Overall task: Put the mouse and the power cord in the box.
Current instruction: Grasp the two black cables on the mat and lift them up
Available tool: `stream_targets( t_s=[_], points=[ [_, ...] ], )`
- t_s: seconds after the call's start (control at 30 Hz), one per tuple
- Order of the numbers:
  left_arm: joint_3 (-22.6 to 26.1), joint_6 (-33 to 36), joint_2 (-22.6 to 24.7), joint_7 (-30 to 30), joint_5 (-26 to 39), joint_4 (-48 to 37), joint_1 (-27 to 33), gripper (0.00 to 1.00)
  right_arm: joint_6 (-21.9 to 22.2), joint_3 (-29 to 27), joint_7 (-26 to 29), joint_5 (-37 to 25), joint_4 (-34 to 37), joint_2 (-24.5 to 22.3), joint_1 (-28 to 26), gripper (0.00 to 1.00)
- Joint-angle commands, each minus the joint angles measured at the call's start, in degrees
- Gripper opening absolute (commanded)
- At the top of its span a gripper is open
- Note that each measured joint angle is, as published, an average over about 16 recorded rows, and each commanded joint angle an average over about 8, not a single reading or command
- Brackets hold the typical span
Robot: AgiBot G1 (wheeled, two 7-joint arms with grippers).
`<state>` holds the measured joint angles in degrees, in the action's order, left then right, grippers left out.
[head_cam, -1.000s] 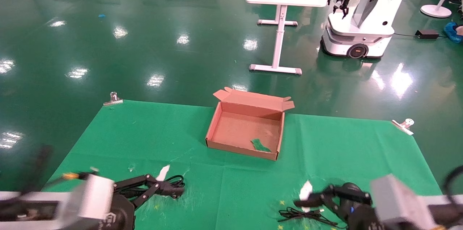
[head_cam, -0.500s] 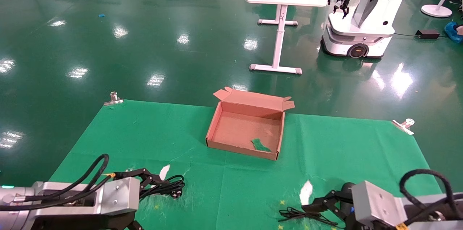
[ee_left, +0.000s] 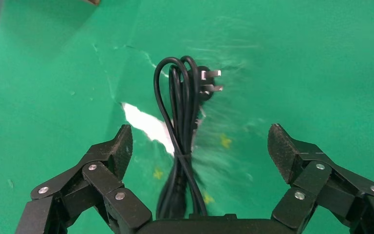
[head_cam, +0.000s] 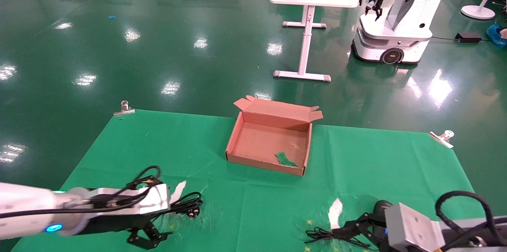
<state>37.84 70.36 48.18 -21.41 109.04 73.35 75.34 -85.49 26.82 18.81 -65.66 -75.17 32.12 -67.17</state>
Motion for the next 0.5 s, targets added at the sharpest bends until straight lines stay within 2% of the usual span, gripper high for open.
stream_targets(
  t_s=[0.03,0.27,0.5],
  points=[
    [1.2,-1.5,1.9,-2.1,4.1,-0.7,0.3,1.00,0.2,-0.1,0.3,0.1,-0.3,-0.2,0.1,1.00],
    [3.6,-4.7,6.4,-4.5,12.8,-4.7,1.5,1.00,0.7,-0.4,0.6,0.5,-0.9,-0.9,0.4,1.00],
    [4.6,-6.5,7.6,-4.1,16.2,-8.3,1.6,1.00,1.3,-0.6,0.8,0.9,-1.2,-1.8,1.4,1.00]
  ],
)
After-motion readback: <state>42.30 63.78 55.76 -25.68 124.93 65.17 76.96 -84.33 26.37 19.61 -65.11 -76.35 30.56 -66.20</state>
